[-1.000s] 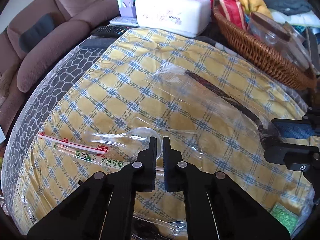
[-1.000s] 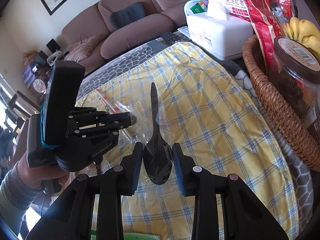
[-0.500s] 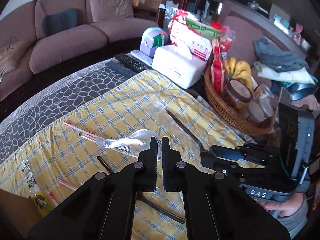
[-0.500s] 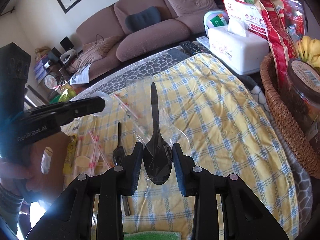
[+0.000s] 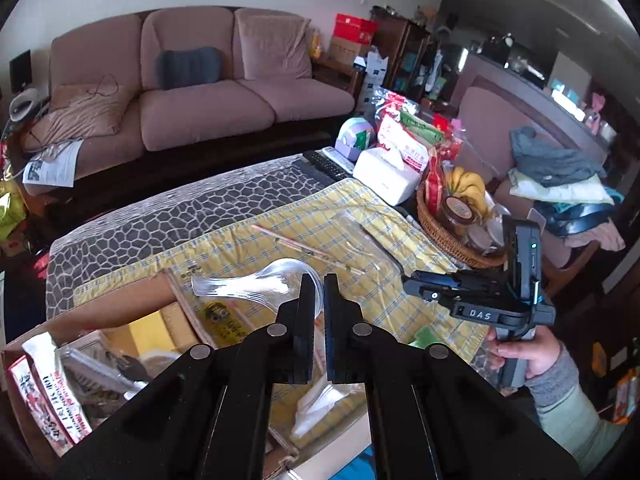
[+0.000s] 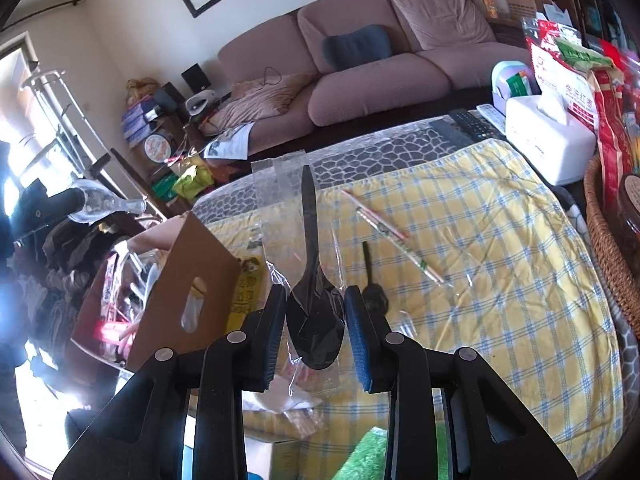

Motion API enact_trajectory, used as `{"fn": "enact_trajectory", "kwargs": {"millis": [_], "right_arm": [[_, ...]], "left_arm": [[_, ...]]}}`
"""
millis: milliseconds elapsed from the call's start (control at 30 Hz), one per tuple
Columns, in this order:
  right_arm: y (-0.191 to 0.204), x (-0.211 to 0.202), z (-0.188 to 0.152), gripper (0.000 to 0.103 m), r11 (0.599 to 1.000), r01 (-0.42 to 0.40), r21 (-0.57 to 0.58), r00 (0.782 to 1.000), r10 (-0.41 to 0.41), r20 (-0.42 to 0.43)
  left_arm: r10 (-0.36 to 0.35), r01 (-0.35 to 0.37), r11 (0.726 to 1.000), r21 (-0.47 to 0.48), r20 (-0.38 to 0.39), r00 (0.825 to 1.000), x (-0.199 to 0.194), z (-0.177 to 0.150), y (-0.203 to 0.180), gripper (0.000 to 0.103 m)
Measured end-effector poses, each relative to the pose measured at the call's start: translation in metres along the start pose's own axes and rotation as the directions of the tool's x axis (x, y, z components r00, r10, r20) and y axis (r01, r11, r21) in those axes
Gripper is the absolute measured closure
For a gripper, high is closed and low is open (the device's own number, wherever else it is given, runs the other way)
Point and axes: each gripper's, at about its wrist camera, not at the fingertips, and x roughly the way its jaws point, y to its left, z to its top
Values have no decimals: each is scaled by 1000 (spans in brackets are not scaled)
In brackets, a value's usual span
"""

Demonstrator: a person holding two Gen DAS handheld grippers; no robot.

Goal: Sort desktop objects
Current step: 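Carry both spoons over the cardboard box and open both grippers to drop them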

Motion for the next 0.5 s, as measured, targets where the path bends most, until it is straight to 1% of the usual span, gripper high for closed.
{"fn": "enact_trajectory", "kwargs": {"millis": [67, 167, 333, 433, 500], "right_arm": [[23, -1, 1, 72, 999, -23, -22, 1000, 23, -3], [59, -1, 1, 72, 997, -59, -54, 998, 58, -12], [109, 6, -4, 72, 990, -98, -99, 995, 95, -36], [129, 12, -10, 72, 987, -117, -107, 992, 112, -50], [138, 17, -13, 72, 986, -128, -107, 991, 122, -61]], "left_arm": [[32, -32, 999, -18, -14, 999, -13, -15, 19, 99], [84, -85, 996, -23, -49, 995, -18, -39, 43, 99], [123, -128, 991, -35, -120, 985, -4, -72, 69, 99], [134, -140, 990, -23, -158, 978, 11, -87, 72, 99], [151, -153, 988, 4, -188, 971, 22, -97, 72, 99]]}}
